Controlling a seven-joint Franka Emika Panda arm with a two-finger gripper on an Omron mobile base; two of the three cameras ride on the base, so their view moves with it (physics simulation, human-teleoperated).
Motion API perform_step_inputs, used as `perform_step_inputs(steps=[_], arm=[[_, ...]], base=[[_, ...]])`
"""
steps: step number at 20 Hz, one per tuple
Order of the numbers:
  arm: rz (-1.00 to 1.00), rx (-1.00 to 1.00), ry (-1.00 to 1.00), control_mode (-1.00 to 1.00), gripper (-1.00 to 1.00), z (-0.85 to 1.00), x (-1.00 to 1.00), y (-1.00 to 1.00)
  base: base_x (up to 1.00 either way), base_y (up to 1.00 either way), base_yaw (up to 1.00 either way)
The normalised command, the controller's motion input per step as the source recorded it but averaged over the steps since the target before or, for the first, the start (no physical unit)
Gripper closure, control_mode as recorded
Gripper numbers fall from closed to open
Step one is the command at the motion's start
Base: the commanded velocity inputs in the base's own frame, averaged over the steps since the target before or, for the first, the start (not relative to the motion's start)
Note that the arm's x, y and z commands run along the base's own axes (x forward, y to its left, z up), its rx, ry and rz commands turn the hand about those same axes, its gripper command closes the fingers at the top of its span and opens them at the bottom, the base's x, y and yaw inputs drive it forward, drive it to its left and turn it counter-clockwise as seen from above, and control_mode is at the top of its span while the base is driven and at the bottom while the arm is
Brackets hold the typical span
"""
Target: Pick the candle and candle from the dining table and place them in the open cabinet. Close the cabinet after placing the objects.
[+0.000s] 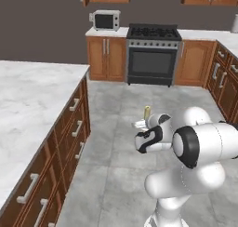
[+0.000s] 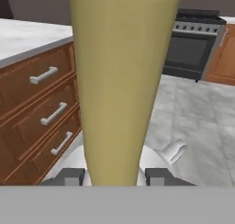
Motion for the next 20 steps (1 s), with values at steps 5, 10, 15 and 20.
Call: perform_step_inputs(steps=[5, 10, 15, 20], arm=[[0.0, 0.0, 0.0, 1.0, 1.0, 0.0, 0.0, 0.0], [0.0, 0.0, 0.0, 1.0, 1.0, 0.0, 0.0, 0.0], [0.0, 0.0, 0.0, 1.0, 1.0, 0.0, 0.0, 0.0], [0.0, 0.0, 0.0, 1.0, 1.0, 0.0, 0.0, 0.0]], base=[[0.53, 0.0, -0.32], [0.92, 0.0, -0.27], [1.0, 0.08, -0.26], [1.0, 0.24, -0.23]])
